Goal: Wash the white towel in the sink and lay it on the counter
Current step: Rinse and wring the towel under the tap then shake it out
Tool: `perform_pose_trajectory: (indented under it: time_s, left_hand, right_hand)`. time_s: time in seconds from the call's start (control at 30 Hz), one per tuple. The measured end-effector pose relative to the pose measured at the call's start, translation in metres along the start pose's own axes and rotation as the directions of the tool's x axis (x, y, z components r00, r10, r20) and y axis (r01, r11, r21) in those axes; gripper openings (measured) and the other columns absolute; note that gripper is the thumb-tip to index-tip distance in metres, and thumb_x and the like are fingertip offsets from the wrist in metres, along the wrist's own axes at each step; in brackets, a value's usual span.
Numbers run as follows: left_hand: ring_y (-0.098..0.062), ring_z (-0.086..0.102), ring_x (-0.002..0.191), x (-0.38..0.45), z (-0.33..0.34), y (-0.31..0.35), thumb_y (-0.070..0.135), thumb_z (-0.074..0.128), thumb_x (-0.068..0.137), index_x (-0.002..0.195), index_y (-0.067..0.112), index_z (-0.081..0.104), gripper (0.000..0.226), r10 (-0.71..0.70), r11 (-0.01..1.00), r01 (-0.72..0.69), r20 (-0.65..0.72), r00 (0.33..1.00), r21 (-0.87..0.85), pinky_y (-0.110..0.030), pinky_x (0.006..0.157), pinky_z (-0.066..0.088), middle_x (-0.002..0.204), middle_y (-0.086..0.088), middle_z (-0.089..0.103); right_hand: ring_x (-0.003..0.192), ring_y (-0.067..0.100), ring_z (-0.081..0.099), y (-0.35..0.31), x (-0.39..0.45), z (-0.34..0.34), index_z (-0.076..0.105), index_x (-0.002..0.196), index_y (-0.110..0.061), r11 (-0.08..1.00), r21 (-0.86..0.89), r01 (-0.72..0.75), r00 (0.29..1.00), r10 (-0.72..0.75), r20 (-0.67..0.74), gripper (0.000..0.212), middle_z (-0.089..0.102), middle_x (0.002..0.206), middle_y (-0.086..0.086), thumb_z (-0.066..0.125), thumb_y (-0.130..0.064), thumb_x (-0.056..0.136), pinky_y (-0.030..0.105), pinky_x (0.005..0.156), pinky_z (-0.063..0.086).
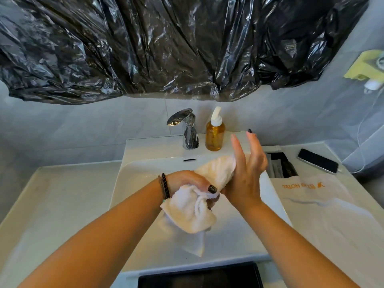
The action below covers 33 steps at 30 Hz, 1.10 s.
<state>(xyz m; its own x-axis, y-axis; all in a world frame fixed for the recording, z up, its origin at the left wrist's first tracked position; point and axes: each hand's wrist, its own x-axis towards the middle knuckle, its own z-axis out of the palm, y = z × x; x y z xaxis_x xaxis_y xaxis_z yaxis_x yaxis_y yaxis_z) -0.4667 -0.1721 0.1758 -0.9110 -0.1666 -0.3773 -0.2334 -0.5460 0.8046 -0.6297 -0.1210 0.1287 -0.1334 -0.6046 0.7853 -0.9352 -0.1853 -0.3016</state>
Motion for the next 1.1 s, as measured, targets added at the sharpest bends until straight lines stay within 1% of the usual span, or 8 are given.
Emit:
perform_pose_trajectory:
  time_s: [0.1, 0.23, 0.3, 0.4, 0.53, 0.73, 0.87, 1.1]
  left_hand:
    - [-0.01, 0.063, 0.062, 0.003, -0.003, 0.007, 0.032, 0.09, 0.054, 0.075, 0.017, 0.074, 0.031, -0.077, 0.991, 0.073, 0.037, 0.996, 0.108, -0.023, 0.062, 0.051, 0.069, 0.001, 0.066]
    - [-0.013, 0.06, 0.068, 0.001, -0.004, 0.021, 0.022, 0.083, 0.058, 0.077, 0.018, 0.066, 0.026, -0.166, 0.905, 0.204, -0.133, 0.977, 0.372, -0.026, 0.068, 0.049, 0.073, 0.0, 0.063]
    - [-0.015, 0.059, 0.069, 0.004, -0.006, 0.026, 0.024, 0.081, 0.059, 0.079, 0.017, 0.062, 0.029, -0.131, 0.781, 0.344, -0.401, 0.907, 0.522, -0.026, 0.065, 0.048, 0.074, 0.0, 0.063]
    - [-0.015, 0.059, 0.07, 0.012, -0.008, 0.027, 0.03, 0.075, 0.072, 0.082, 0.019, 0.056, 0.025, 0.086, 0.398, 0.523, -0.598, 0.797, 0.754, -0.025, 0.057, 0.045, 0.081, 0.0, 0.064]
    - [-0.019, 0.058, 0.079, 0.017, -0.011, 0.015, 0.031, 0.073, 0.075, 0.104, 0.018, 0.049, 0.04, 0.214, 0.184, 0.591, -0.619, 0.756, 0.785, -0.029, 0.058, 0.047, 0.094, -0.002, 0.059]
    - [-0.019, 0.05, 0.064, 0.012, -0.017, 0.013, 0.03, 0.063, 0.081, 0.11, 0.018, 0.045, 0.036, 0.285, -0.348, 0.53, -0.452, 0.845, 0.773, -0.032, 0.06, 0.045, 0.072, 0.004, 0.045]
    - [-0.019, 0.053, 0.055, 0.012, -0.018, 0.031, 0.031, 0.07, 0.078, 0.118, 0.018, 0.031, 0.057, 0.309, -0.591, 0.415, -0.281, 0.908, 0.692, -0.033, 0.056, 0.052, 0.066, 0.0, 0.049]
    - [-0.024, 0.057, 0.058, 0.02, -0.031, 0.039, 0.033, 0.06, 0.085, 0.114, 0.018, 0.01, 0.06, 0.301, -0.692, 0.251, -0.046, 0.953, 0.677, -0.031, 0.055, 0.046, 0.073, -0.005, 0.063]
  right_hand:
    - [0.117, 0.031, 0.06, 0.014, 0.026, -0.001, 0.054, 0.123, -0.011, 0.94, 0.004, 0.342, 0.94, -0.342, 0.003, 0.044, 0.065, 0.12, 0.013, 0.07, -0.025, 0.084, 0.059, 0.101, 0.038]
    - [0.054, 0.025, 0.058, 0.024, 0.052, -0.006, 0.069, 0.092, -0.009, 0.806, 0.048, 0.59, 0.774, -0.582, 0.25, 0.028, 0.064, 0.075, 0.007, 0.079, -0.013, 0.066, 0.03, 0.045, 0.045]
    - [0.048, 0.026, 0.055, 0.018, 0.062, -0.007, 0.065, 0.088, -0.012, 0.813, -0.013, 0.582, 0.713, -0.503, 0.488, 0.038, 0.06, 0.071, 0.004, 0.081, -0.01, 0.054, 0.028, 0.042, 0.042]
    - [0.076, 0.028, 0.063, 0.0, 0.067, -0.006, 0.055, 0.107, -0.018, 0.833, -0.171, 0.526, 0.562, -0.19, 0.805, 0.032, 0.062, 0.092, 0.003, 0.067, -0.021, 0.078, 0.032, 0.059, 0.044]
    - [0.071, 0.022, 0.053, -0.013, 0.069, 0.005, 0.049, 0.087, -0.02, 0.941, -0.167, 0.295, 0.332, 0.063, 0.941, 0.014, 0.05, 0.076, -0.001, 0.059, -0.017, 0.078, 0.031, 0.059, 0.043]
    - [0.049, 0.026, 0.06, -0.014, 0.061, 0.015, 0.057, 0.078, -0.003, 0.957, -0.202, -0.206, -0.005, 0.206, 0.979, 0.009, 0.062, 0.069, 0.015, 0.06, -0.004, 0.07, 0.027, 0.051, 0.048]
    - [0.046, 0.03, 0.059, -0.01, 0.064, 0.01, 0.056, 0.07, 0.001, 0.861, -0.216, -0.46, -0.069, 0.208, 0.976, 0.006, 0.056, 0.058, 0.018, 0.06, -0.002, 0.066, 0.031, 0.057, 0.049]
    - [0.038, 0.026, 0.045, -0.019, 0.04, -0.002, 0.051, 0.062, 0.0, 0.519, -0.203, -0.83, -0.115, 0.198, 0.973, 0.007, 0.048, 0.046, 0.015, 0.054, 0.004, 0.066, 0.024, 0.051, 0.042]
